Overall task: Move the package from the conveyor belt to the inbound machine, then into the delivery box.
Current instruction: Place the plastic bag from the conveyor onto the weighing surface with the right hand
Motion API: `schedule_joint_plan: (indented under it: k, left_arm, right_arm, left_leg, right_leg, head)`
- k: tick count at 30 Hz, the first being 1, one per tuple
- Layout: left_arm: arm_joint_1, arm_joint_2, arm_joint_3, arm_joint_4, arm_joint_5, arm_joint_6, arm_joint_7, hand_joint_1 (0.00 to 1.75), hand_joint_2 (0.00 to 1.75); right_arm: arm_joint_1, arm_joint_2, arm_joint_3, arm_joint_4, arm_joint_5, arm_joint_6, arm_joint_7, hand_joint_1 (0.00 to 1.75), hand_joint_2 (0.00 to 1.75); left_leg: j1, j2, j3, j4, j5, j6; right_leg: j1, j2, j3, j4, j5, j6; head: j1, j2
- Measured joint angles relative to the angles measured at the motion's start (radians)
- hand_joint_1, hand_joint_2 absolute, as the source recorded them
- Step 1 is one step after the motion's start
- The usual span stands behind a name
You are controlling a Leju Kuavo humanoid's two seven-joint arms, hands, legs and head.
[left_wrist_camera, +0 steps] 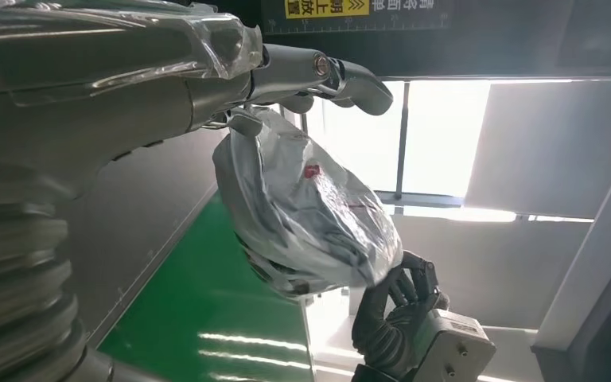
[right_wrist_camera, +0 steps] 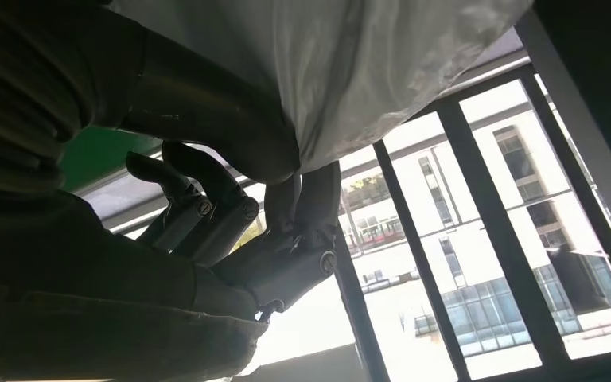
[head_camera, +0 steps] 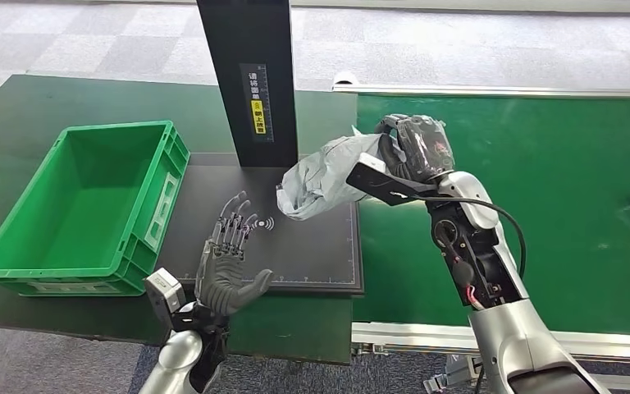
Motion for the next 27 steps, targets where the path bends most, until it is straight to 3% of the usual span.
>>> schedule_joint_plan:
  k: [4, 15, 27]
  left_arm:
    - [-0.003, 0.000, 0.003, 0.000, 0.031, 0.046, -0.002, 0.00, 1.75]
    - [-0.012, -0.005, -0.003, 0.001, 0.082, 0.090, -0.006, 0.00, 1.75]
    - [-0.014, -0.005, -0.008, 0.005, 0.100, 0.096, -0.012, 0.00, 1.75]
  right_arm:
    - [-0.044, 0.021, 0.052, 0.079, 0.021, 0.056, -0.018, 1.75, 1.75]
    - [-0.170, 0.184, 0.291, 0.455, 0.122, 0.085, 0.008, 1.75, 1.75]
    - [-0.201, 0.220, 0.357, 0.556, 0.125, 0.086, 0.014, 1.75, 1.75]
  left_leg:
    - [0.000, 0.002, 0.000, 0.000, 0.000, 0.000]
    - [0.002, 0.002, 0.001, 0.000, 0.000, 0.000]
    - [0.002, 0.002, 0.001, 0.000, 0.000, 0.000]
  right_leg:
    - [0.000, 0.002, 0.000, 0.000, 0.000, 0.000]
    - [0.002, 0.002, -0.001, 0.000, 0.000, 0.000]
    - [0.001, 0.002, -0.001, 0.000, 0.000, 0.000]
  head:
    - [0.000, 0.000]
    - [0.000, 0.000]
    - [0.000, 0.000]
